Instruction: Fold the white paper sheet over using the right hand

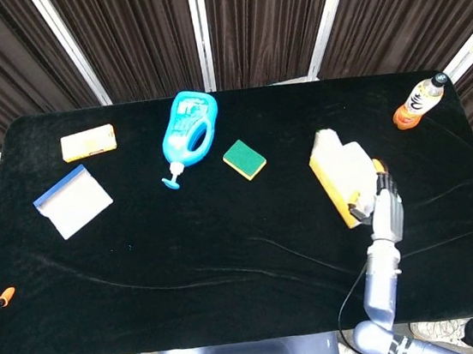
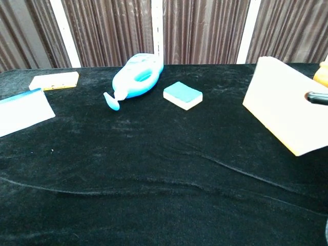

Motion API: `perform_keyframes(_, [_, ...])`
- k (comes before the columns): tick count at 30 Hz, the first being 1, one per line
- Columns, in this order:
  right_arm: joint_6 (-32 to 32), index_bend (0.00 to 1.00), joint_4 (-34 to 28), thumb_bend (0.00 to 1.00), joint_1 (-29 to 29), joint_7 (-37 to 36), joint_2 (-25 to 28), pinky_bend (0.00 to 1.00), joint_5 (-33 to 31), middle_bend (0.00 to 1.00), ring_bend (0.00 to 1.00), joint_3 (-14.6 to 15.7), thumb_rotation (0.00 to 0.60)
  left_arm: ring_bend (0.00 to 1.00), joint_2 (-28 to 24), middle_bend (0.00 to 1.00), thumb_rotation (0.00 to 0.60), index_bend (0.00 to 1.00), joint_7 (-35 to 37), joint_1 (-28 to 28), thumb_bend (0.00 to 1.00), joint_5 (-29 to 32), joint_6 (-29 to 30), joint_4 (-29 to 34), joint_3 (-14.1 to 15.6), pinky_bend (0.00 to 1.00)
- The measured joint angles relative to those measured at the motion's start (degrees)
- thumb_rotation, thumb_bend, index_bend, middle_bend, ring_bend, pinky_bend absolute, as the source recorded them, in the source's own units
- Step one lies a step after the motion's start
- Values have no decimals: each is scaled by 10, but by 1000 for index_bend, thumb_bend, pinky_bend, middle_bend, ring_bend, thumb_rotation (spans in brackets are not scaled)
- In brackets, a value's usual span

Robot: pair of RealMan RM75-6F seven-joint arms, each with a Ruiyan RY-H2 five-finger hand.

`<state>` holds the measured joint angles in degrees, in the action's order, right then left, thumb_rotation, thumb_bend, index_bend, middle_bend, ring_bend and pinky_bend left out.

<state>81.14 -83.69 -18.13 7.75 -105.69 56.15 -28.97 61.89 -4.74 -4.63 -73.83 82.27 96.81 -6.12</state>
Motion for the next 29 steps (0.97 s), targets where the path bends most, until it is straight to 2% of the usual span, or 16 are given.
perform_keyframes(6, [4,0,25,497,-2,14,6,0,-8,0,0,-3,600,0,2,0,600,0,-3,-1,170,-5,2,2,1,0])
perform_keyframes(8, [6,0,23,464,0,7,10,0,-2,0,0,1,600,0,2,0,600,0,-3,-1,170,-5,2,1,2,0])
perform_keyframes(11, [6,0,13,359,6,-4,28,0,23,0,0,19,600,0,2,0,600,0,-2,-1,170,-8,2,0,2,0])
perform_keyframes(15, [-8,0,-16,224,20,-15,80,0,69,0,0,64,600,0,2,0,600,0,-4,-1,170,-16,2,-5,5,0])
perform_keyframes(18, [-29,0,-41,179,29,-25,137,0,109,0,0,101,600,0,5,0,600,0,-13,-2,165,-24,3,-10,9,0])
perform_keyframes(25, [-18,0,-50,169,53,-21,230,0,255,0,0,185,600,0,12,0,600,0,-25,-2,157,-44,9,-21,19,0])
perform_keyframes(29, [6,0,-59,169,70,5,273,0,297,0,0,220,600,0,14,0,600,0,-26,-1,157,-49,13,-24,21,0])
